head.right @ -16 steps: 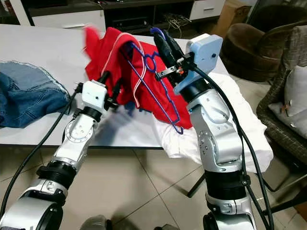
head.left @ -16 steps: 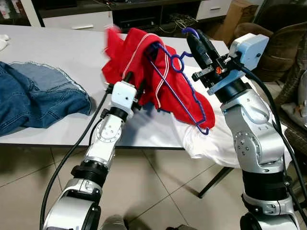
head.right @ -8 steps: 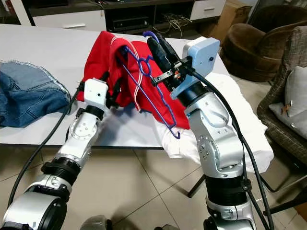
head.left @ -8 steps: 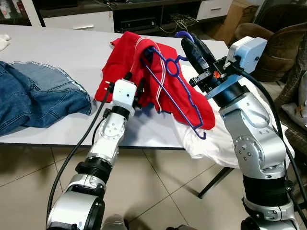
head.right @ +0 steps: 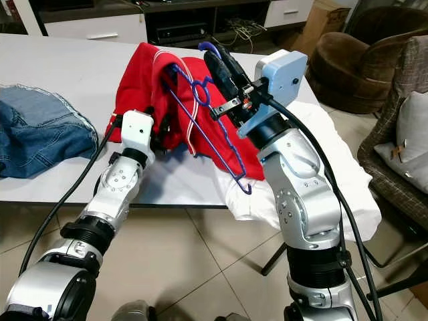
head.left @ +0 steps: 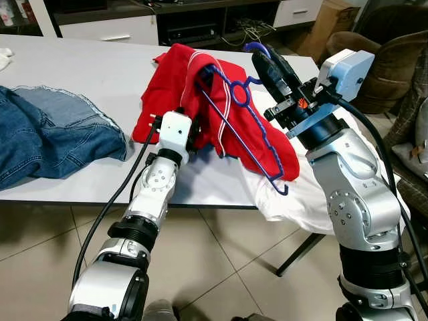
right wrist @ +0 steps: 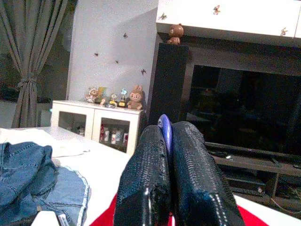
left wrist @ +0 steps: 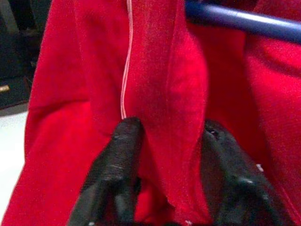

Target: Hang hanger

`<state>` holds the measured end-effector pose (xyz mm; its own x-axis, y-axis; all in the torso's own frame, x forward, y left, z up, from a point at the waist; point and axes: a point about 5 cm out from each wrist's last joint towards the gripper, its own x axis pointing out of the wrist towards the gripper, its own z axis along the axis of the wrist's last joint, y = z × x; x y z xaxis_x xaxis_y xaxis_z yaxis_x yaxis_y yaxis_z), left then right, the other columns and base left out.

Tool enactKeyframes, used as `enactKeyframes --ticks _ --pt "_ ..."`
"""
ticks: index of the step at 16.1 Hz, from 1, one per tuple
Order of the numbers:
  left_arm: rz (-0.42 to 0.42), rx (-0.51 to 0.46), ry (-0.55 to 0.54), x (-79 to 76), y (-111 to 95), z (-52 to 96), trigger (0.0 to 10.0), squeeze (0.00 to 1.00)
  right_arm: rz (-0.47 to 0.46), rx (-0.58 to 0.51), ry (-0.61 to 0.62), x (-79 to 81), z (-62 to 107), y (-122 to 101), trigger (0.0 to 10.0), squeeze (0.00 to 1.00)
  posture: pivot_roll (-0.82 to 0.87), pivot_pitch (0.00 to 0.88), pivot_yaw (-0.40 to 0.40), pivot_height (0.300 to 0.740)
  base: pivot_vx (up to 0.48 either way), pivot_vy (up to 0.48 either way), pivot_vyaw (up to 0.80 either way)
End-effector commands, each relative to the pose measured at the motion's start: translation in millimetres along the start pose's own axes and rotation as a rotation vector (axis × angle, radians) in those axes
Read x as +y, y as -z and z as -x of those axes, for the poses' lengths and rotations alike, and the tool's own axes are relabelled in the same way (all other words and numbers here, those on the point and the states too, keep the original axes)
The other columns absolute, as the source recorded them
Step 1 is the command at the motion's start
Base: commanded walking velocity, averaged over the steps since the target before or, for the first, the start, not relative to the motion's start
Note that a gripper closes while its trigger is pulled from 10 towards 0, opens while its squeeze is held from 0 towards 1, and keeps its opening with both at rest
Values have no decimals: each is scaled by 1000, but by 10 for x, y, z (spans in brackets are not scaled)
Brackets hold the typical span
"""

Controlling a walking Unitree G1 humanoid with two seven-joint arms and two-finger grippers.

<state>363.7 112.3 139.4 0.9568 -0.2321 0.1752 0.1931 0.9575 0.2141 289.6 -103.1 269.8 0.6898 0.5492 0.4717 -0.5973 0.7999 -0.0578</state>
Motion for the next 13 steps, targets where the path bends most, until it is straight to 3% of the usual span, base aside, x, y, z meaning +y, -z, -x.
enactKeyframes --ticks 1,9,11,13 --pt "19 1 17 -38 -25 -30 0 0 4 -42 -20 30 2 -103 10000 0 94 4 -48 740 0 0 0" --pt "15 -54 80 -28 -94 -37 0 0 3 -35 -26 21 9 -85 10000 0 95 2 -46 740 0 0 0" --pt "-33 -101 78 68 -177 -48 0 0 8 -18 -11 -44 38 -59 10000 0 95 3 -46 740 0 0 0" --pt "-83 -156 48 262 -302 -63 0 0 40 9 6 -144 82 -42 10000 0 96 5 -45 740 0 0 0"
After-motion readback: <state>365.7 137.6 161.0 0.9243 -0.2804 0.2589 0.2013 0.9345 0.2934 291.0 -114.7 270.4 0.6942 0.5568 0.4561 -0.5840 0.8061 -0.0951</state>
